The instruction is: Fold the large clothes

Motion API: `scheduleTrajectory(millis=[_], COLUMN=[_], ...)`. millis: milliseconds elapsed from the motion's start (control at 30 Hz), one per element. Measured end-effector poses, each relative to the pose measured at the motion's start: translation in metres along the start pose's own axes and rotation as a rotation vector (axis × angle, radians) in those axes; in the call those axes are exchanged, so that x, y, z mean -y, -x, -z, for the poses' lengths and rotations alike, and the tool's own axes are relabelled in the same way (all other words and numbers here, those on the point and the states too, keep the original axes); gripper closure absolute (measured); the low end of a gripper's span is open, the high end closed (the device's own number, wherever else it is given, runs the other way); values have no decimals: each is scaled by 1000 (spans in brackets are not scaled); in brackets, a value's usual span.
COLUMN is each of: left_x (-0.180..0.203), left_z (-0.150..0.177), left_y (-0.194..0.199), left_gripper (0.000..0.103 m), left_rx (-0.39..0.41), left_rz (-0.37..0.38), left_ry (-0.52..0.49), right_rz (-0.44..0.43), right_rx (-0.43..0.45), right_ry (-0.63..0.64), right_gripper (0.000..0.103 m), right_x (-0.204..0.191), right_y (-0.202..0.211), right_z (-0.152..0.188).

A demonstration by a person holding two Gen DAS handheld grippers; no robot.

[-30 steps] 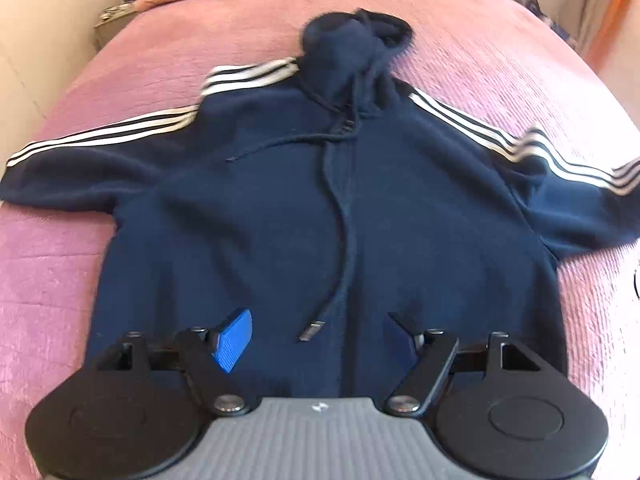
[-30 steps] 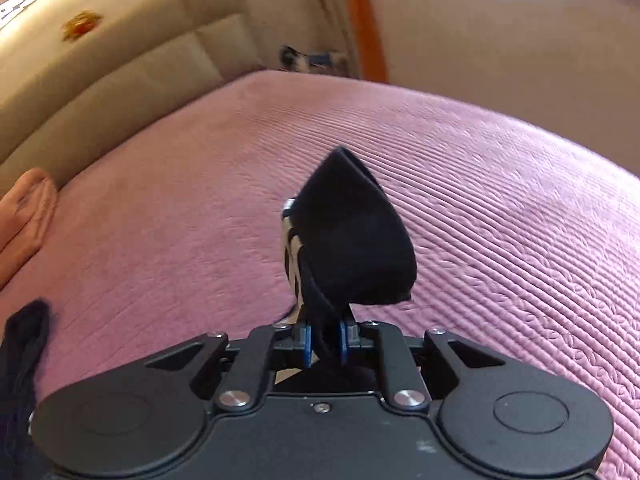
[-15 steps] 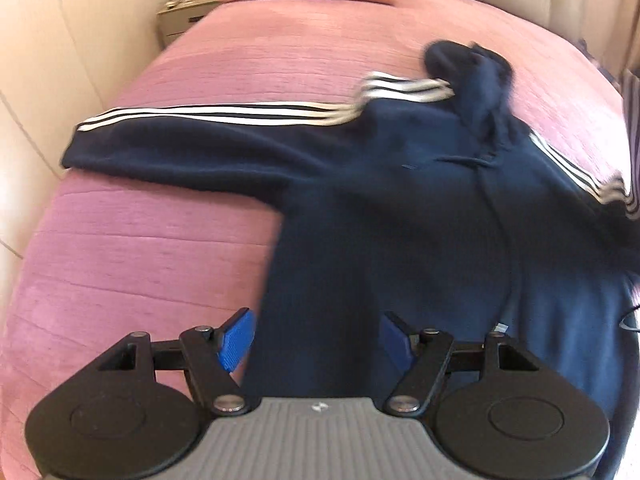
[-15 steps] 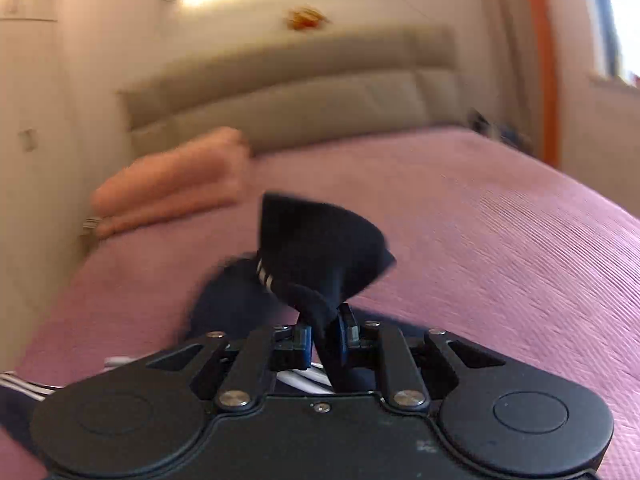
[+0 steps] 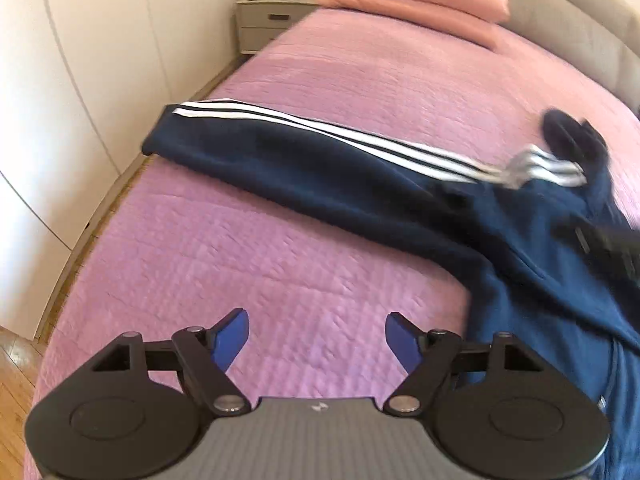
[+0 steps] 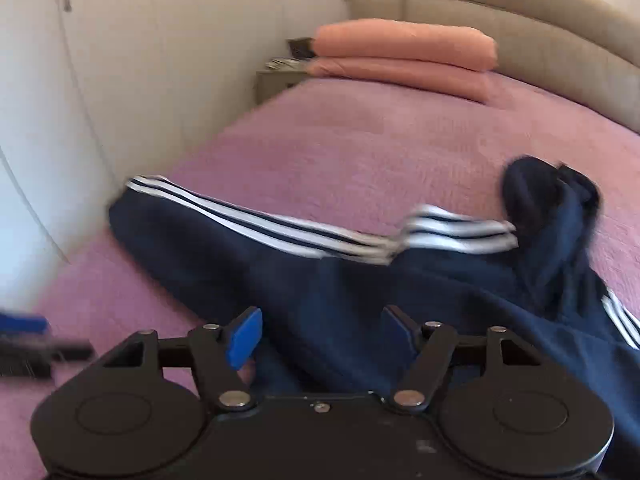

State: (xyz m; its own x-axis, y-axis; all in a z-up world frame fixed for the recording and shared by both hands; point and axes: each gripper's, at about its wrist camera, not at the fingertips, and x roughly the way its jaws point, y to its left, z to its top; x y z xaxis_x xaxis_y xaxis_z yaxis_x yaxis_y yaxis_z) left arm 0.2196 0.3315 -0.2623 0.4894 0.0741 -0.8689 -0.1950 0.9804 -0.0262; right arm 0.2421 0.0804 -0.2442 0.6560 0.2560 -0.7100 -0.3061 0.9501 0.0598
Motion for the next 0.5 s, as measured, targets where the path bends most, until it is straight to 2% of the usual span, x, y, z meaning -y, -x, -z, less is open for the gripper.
scheduleTrajectory(millis=[67,100,133,267,300,367,400,500], left_x=[-12,-19,-24,-55,-66,-84,-91,-111], left_z=[-10,-17,-22,-52,-62,-79,-86,-108], left_y=[-12,-20,-28,-60,-68,-83,-89,-112], left_gripper=[25,25,25,26,26,25,25,25], left_rx=[12,21,24,38,47,63,69,86], left_rz=[-4,-6,-11,-24,-24,-30,-38,-70], left_ry=[27,47,68,222,279,372,407,462], right_rz=[59,65,72,150,149,119,131,122], right_rx=[-16,-24,-24,-28,-52,-195,-165,-176], right_ry=[-62,-109,-145,-186,-191,-168,-149,-150], right_gripper=[47,61,71,73,73,71,71,71], right_x=[9,16,21,21,18,13,9,10], right_y=[-5,-10,-17,-46,-57,-90,-90,-82], right_z=[4,4,5,14,20,33,37,29])
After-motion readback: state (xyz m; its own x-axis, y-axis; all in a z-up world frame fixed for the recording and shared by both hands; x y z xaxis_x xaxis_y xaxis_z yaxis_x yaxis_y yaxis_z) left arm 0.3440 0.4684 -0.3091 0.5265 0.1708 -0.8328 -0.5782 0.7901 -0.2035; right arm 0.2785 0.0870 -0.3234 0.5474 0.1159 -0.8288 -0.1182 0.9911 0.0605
